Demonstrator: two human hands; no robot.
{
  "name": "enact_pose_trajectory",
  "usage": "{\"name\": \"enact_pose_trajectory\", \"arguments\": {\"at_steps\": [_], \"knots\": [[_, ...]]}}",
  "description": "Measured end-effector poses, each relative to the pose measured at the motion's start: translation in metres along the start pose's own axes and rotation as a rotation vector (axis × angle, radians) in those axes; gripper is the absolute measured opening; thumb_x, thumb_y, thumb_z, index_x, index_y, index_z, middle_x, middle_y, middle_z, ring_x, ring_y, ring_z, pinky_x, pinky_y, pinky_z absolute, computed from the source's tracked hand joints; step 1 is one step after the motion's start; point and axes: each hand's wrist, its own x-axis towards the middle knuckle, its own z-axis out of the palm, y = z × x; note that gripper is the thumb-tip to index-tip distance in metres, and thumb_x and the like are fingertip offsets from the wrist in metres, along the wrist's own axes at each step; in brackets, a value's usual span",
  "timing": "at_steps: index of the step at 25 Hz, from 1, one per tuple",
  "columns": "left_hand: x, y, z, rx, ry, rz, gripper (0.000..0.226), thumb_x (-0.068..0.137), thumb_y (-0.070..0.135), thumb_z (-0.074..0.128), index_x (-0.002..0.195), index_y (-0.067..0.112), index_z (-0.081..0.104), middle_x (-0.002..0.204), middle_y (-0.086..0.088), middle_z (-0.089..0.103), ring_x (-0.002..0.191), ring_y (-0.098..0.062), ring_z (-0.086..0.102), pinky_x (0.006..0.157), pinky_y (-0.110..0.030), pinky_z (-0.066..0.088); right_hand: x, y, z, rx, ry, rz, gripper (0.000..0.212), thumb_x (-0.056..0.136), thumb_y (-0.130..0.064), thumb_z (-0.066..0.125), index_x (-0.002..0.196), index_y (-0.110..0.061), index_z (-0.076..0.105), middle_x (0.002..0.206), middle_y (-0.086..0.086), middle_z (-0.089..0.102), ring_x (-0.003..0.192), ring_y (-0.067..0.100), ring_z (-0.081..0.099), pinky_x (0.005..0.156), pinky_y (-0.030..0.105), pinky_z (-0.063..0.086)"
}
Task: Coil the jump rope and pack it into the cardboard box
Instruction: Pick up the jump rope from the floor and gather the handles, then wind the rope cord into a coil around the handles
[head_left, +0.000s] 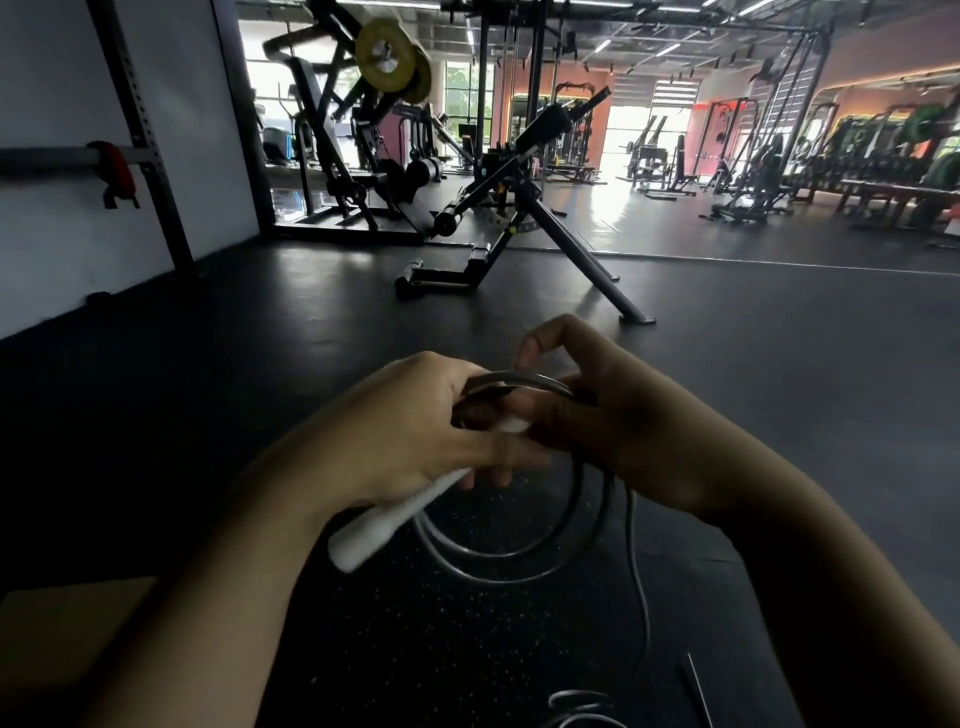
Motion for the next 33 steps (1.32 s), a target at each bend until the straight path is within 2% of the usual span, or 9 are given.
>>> {"name": "enact_pose_trajectory", "arguments": {"at_steps": [2, 5, 9, 12, 16, 20, 24, 28, 33], "knots": [[0.0, -0.001, 0.004, -0.105, 0.012, 0.029, 0.023, 0.085, 0.037, 0.073, 0.084, 0.014, 0.07, 0.057, 0.001, 0.064, 0.05, -0.015, 0.06, 0.051, -0.029, 0.05, 0.0, 0.001, -0.005, -0.018, 0.018, -0.025, 0.018, 0.098, -0.026, 0.061, 0.11, -0.019, 0.048, 0.096, 0.02, 0.077, 0.085, 0.036, 0.073, 0.081, 0.052, 0.059], [0.001, 0.0, 0.011, -0.201, -0.014, 0.042, 0.039, 0.092, 0.044, 0.06, 0.093, 0.005, 0.065, 0.057, 0.007, 0.046, 0.044, -0.006, 0.04, 0.042, -0.018, 0.033, -0.002, -0.002, -0.008, -0.006, 0.052, -0.056, 0.022, 0.097, -0.021, 0.061, 0.113, -0.009, 0.052, 0.078, 0.006, 0.069, 0.058, -0.001, 0.057, 0.056, 0.009, 0.043], [-0.001, 0.003, 0.003, -0.458, -0.009, -0.001, 0.04, 0.09, 0.052, 0.049, 0.079, 0.014, 0.058, 0.057, 0.006, 0.035, 0.043, -0.007, 0.028, 0.042, -0.021, 0.022, -0.01, 0.003, -0.021, 0.263, 0.163, -0.065, 0.036, 0.091, -0.039, 0.064, 0.108, -0.008, 0.064, 0.084, 0.011, 0.063, 0.054, 0.009, 0.046, 0.048, 0.019, 0.036], [0.003, -0.001, -0.007, -0.747, 0.252, 0.091, 0.04, 0.089, 0.055, 0.047, 0.08, 0.017, 0.053, 0.057, 0.008, 0.032, 0.043, -0.006, 0.026, 0.043, -0.024, 0.021, -0.01, 0.015, -0.026, 0.288, 0.213, -0.039, 0.062, 0.091, -0.064, 0.049, 0.108, -0.007, 0.067, 0.094, 0.024, 0.065, 0.054, 0.019, 0.043, 0.049, 0.028, 0.036], [0.013, -0.002, -0.012, -1.127, 0.607, 0.296, 0.039, 0.101, 0.053, 0.038, 0.077, 0.023, 0.047, 0.059, 0.011, 0.031, 0.047, -0.005, 0.028, 0.048, -0.019, 0.033, -0.004, 0.021, 0.004, 0.315, 0.137, 0.044, 0.081, 0.075, -0.089, 0.044, 0.128, -0.031, 0.063, 0.107, 0.01, 0.073, 0.054, 0.017, 0.046, 0.049, 0.028, 0.036], [0.02, 0.001, 0.011, -1.299, 0.759, 0.279, 0.043, 0.104, 0.054, 0.031, 0.08, 0.022, 0.046, 0.06, 0.011, 0.04, 0.054, -0.007, 0.045, 0.063, -0.024, 0.05, 0.003, 0.006, 0.046, 0.325, 0.167, 0.05, 0.062, 0.084, -0.077, 0.044, 0.128, -0.033, 0.052, 0.103, 0.015, 0.071, 0.051, 0.017, 0.047, 0.048, 0.03, 0.035], [0.019, -0.002, 0.034, -1.03, 0.791, 0.144, 0.047, 0.102, 0.063, 0.023, 0.086, 0.03, 0.052, 0.072, 0.013, 0.058, 0.074, -0.005, 0.062, 0.066, -0.026, 0.055, 0.01, -0.003, 0.06, 0.353, 0.385, 0.057, 0.041, 0.097, -0.055, 0.049, 0.106, -0.016, 0.059, 0.07, 0.016, 0.066, 0.043, 0.011, 0.046, 0.04, 0.021, 0.035], [0.023, -0.009, 0.04, -0.948, 0.748, 0.18, 0.044, 0.096, 0.062, 0.037, 0.091, 0.04, 0.075, 0.103, 0.004, 0.073, 0.116, -0.019, 0.063, 0.111, -0.047, 0.044, 0.012, -0.003, 0.058, 0.407, 0.494, 0.061, 0.032, 0.097, -0.046, 0.057, 0.072, -0.027, 0.064, 0.055, 0.007, 0.056, 0.037, 0.011, 0.043, 0.037, 0.02, 0.031], [0.021, -0.022, 0.022, -0.86, 0.569, 0.165, 0.026, 0.102, 0.033, 0.051, 0.086, 0.019, 0.066, 0.088, 0.005, 0.073, 0.096, -0.019, 0.069, 0.089, -0.041, 0.055, 0.011, -0.001, 0.024, 0.204, 0.57, 0.066, 0.025, 0.097, -0.021, 0.062, 0.073, -0.021, 0.07, 0.05, 0.003, 0.056, 0.035, 0.01, 0.04, 0.038, 0.019, 0.029]]}}
